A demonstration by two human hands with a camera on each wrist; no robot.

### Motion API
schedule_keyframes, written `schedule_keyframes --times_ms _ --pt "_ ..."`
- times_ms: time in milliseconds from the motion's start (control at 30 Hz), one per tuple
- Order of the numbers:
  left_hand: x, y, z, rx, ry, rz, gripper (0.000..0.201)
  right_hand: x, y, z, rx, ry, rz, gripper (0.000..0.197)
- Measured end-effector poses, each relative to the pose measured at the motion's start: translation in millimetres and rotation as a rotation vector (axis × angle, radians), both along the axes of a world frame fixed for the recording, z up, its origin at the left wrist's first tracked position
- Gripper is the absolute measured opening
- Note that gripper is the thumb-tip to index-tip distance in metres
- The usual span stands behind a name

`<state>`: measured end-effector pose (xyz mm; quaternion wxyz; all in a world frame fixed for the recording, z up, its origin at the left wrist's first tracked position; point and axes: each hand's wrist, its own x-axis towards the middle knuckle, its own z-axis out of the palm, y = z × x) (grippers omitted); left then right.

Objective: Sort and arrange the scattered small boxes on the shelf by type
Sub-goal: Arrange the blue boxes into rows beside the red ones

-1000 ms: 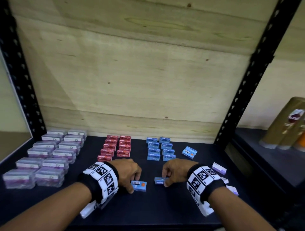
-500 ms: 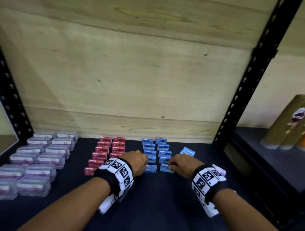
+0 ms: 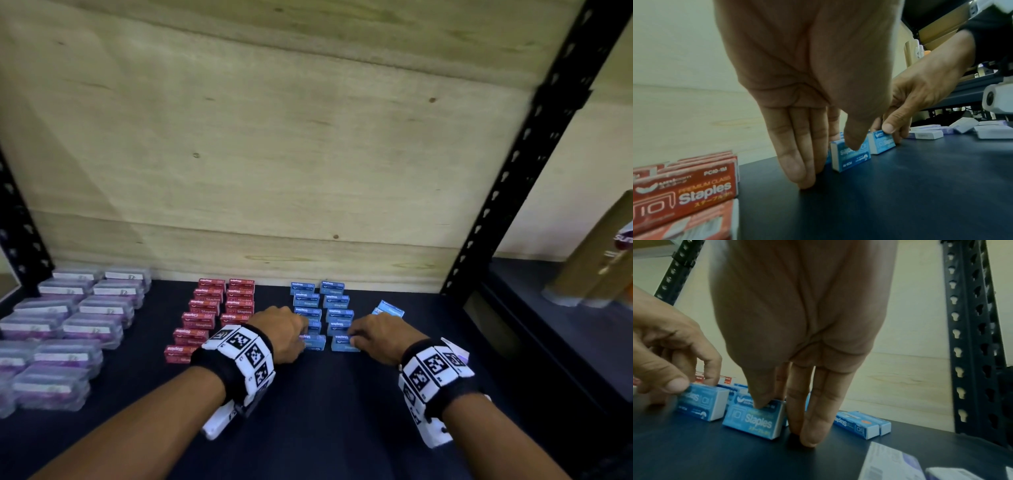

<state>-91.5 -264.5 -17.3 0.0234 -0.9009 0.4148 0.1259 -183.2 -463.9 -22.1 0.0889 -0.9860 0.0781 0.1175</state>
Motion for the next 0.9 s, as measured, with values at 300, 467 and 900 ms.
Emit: schedule_keyframes --times_ms 300,467,900 --pt "-11.1 -16.6 2.8 -0.004 -0.244 -0.097 0.037 -4.2 4.1 4.1 -0.047 0.022 -0.039 0.022" --pt "-4.1 -13.9 1.0 -0.092 -0.065 -0.092 0.028 -5.2 3.4 3.7 -0.061 0.024 -0.035 0.02" --pt "-2.9 12.4 2.3 -0.168 0.143 0.032 0.018 -1.9 7.1 6.1 -0.063 0.078 -0.086 0.023"
